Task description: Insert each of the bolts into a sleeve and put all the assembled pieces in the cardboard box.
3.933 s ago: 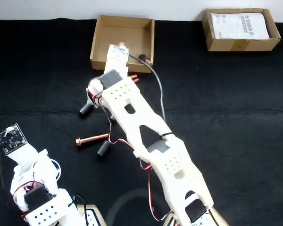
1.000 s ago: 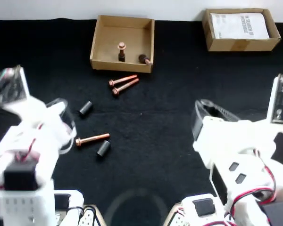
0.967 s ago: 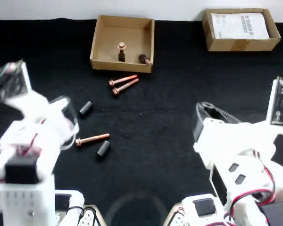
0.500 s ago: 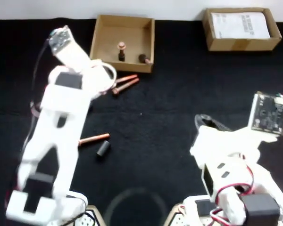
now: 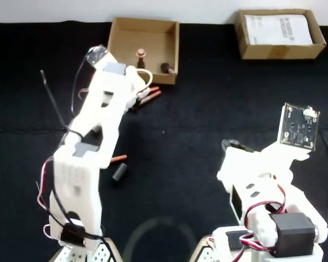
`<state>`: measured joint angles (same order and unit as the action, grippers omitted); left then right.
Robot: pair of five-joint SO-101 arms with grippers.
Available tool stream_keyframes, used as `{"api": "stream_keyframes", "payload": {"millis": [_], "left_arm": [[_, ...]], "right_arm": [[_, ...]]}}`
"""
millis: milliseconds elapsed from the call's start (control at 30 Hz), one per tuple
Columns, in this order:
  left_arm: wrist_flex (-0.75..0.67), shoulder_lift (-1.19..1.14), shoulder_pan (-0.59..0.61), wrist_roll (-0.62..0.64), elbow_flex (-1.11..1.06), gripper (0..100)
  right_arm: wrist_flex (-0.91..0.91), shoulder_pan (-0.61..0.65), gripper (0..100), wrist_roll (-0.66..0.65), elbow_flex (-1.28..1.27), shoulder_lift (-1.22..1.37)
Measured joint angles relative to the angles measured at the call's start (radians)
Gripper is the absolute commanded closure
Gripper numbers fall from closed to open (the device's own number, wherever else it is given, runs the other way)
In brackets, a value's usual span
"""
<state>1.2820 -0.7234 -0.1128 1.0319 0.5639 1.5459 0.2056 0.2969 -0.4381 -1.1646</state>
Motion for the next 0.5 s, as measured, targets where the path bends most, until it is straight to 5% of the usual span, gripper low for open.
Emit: {"api": "stream_keyframes", "payload": {"millis": [500], "left_arm": [[0.161, -0.376, -0.023, 0.167, 0.58, 84]], "right_arm": [[-0.077, 0.0, 99.2, 0.0, -0.115, 0.0]]}}
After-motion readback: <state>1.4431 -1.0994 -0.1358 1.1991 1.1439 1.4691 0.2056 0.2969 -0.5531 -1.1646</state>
